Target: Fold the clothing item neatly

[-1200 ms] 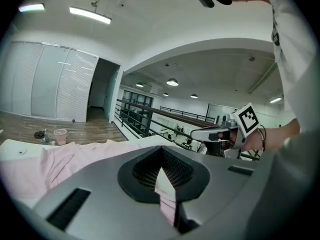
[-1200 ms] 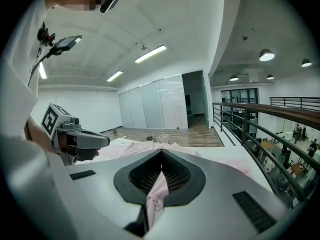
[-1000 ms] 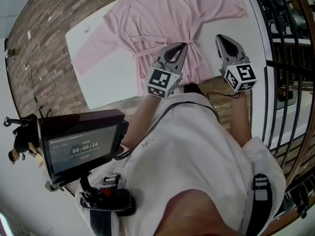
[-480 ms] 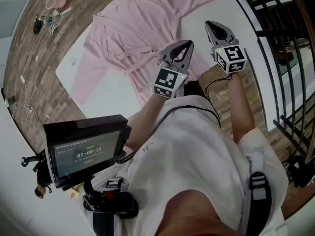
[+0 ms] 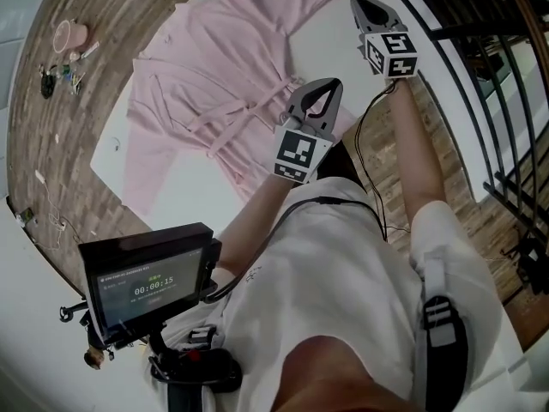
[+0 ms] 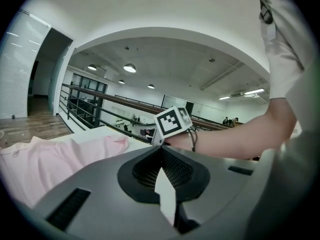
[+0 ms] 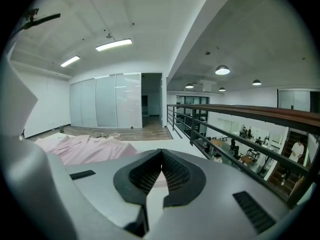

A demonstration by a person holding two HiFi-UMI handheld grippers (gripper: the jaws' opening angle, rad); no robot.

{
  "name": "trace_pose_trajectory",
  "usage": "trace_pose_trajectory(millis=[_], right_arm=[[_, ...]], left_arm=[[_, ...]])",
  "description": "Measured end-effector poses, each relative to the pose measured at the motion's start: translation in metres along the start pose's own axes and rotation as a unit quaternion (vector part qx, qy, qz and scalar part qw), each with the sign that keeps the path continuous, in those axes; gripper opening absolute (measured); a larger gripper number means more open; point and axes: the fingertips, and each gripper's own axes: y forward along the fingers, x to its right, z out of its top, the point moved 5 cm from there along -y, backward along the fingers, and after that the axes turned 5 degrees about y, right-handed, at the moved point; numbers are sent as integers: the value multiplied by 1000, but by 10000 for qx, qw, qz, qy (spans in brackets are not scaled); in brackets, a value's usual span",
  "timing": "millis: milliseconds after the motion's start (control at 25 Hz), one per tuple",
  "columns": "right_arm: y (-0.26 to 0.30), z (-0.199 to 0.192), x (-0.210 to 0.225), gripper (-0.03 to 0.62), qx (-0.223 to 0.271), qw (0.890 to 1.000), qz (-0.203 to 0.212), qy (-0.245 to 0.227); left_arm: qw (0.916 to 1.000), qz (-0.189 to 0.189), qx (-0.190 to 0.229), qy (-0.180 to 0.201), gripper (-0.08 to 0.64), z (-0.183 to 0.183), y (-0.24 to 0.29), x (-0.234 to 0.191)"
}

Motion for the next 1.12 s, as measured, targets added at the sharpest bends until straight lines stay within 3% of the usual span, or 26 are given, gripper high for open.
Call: trace_pose_trajectory(millis=[280,840,1120], right_arm=[[73,-20,40,3,-359,9989,-186,-256],[118,-28,71,155,-897,9920,-139,-873],[132,-31,75,163,-1076,9884,45,-1073]], left_arm=[[9998,-156,-122,-80,3,-17,7,2],[9995,-87,-235,-206,3,-19,8,5],[9991,-36,-306,-284,3,-24,9,4]])
